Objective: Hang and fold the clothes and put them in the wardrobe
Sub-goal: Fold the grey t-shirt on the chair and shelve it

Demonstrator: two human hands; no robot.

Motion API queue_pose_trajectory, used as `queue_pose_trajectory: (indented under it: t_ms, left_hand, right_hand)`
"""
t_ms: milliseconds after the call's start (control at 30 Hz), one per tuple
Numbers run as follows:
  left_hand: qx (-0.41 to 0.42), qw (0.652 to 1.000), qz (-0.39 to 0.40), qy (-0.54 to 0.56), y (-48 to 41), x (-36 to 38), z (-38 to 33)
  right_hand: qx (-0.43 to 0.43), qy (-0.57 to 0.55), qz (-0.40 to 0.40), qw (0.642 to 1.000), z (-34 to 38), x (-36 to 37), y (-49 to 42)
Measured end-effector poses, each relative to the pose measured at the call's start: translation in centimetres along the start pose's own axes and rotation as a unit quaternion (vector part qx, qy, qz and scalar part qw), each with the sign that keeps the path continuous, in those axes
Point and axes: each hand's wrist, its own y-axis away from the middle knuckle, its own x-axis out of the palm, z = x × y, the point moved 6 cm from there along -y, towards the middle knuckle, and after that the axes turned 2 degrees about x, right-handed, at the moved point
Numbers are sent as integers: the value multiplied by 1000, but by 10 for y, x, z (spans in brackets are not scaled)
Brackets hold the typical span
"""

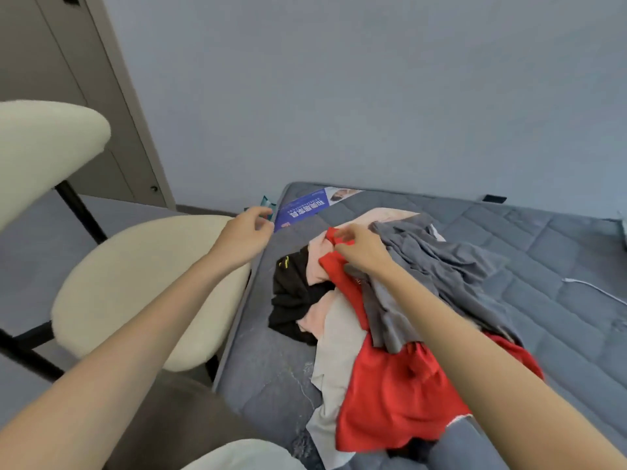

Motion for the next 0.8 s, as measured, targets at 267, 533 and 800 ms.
queue_pose_trajectory:
  t_ms: [267,533,800]
  left_hand:
    - [33,994,99,-33,-10,104,-32]
    - [20,990,131,-41,-15,114,-10]
    - [37,989,98,101,-24,36,-12]
  right_hand:
    - [98,127,26,987,-119,-1,20]
    - [12,-20,-73,997,-95,-34,2]
    - [-144,-311,23,939,48,-63,-8]
